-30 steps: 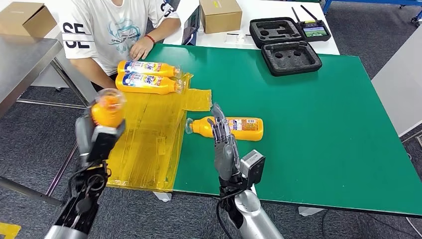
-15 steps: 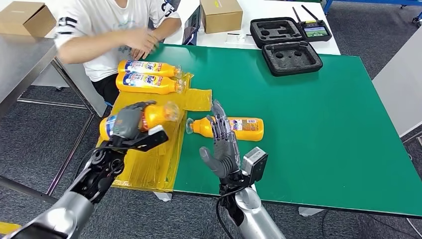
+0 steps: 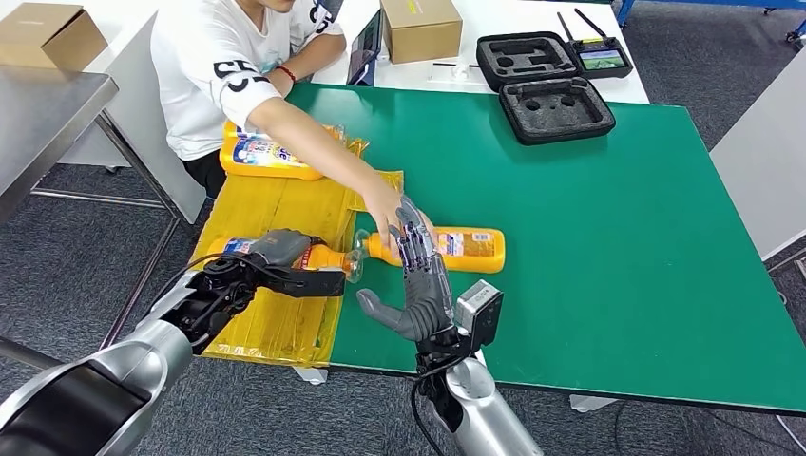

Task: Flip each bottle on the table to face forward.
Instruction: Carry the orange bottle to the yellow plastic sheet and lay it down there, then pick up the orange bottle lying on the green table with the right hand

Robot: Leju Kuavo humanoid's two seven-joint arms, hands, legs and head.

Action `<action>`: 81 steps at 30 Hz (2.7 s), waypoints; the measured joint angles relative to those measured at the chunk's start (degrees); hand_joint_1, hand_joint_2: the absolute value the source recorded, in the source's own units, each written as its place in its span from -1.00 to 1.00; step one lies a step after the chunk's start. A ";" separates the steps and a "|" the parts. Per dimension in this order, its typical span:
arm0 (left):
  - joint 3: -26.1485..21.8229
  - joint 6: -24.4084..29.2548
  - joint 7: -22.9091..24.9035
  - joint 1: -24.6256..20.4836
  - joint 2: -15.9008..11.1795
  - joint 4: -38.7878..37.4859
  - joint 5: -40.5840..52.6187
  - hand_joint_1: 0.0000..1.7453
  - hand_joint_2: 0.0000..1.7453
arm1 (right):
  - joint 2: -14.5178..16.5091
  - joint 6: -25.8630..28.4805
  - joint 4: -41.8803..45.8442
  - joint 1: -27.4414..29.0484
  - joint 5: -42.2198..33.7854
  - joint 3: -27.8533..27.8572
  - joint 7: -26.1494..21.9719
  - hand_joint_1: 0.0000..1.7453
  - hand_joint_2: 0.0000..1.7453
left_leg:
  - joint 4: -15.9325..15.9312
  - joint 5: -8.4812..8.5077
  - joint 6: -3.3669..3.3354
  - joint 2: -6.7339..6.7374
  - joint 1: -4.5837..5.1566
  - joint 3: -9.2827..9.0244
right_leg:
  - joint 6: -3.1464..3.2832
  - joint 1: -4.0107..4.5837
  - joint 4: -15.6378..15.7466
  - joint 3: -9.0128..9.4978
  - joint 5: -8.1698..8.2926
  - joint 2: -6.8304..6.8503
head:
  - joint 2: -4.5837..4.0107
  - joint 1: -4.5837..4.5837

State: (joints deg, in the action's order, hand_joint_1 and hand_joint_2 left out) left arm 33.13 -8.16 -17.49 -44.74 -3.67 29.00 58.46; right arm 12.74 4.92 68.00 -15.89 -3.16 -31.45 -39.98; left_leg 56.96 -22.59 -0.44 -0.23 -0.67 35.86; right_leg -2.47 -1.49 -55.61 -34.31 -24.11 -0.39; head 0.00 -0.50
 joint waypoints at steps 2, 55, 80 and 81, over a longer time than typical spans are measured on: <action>0.80 -1.28 0.27 -0.67 0.02 -1.06 0.36 1.00 1.00 | 0.01 -0.07 -0.48 -0.35 -0.20 -0.02 0.00 -1.00 1.00 | 0.00 0.00 0.00 0.00 0.00 0.00 | 0.00 0.00 0.00 0.01 0.00 0.00 | 0.00 0.01; -21.39 40.60 -22.63 4.50 2.81 6.00 -37.76 -1.00 -1.00 | 0.16 2.37 -3.98 0.73 3.82 -2.96 3.24 -1.00 1.00 | 0.00 0.01 0.00 -0.04 0.01 -0.13 | 0.00 -0.02 0.00 0.15 -0.01 0.03 | 0.00 0.02; -33.69 42.28 -22.67 24.18 4.45 36.53 -56.69 -1.00 1.00 | -14.97 1.72 -8.00 -11.19 48.04 -1.00 30.71 -1.00 1.00 | 0.01 0.00 -0.02 -0.03 0.04 -0.10 | -0.02 -0.04 0.02 0.17 0.01 0.04 | 0.00 0.01; -33.68 42.06 -22.67 25.01 4.46 37.07 -56.99 -1.00 1.00 | -15.69 1.70 -9.25 -11.96 48.52 -0.78 30.88 -1.00 1.00 | 0.02 0.00 -0.02 -0.03 0.04 -0.10 | -0.02 -0.05 0.02 0.17 0.01 0.04 | 0.00 0.01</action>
State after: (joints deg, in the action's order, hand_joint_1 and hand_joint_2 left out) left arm -0.55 33.90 -40.15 -19.73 0.79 66.08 1.47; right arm -2.95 6.62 58.75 -27.86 45.35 -32.23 -9.09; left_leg 56.97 -22.59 -0.46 -0.26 -0.63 35.76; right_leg -2.49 -1.54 -55.59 -34.14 -24.10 -0.35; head 0.00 -0.49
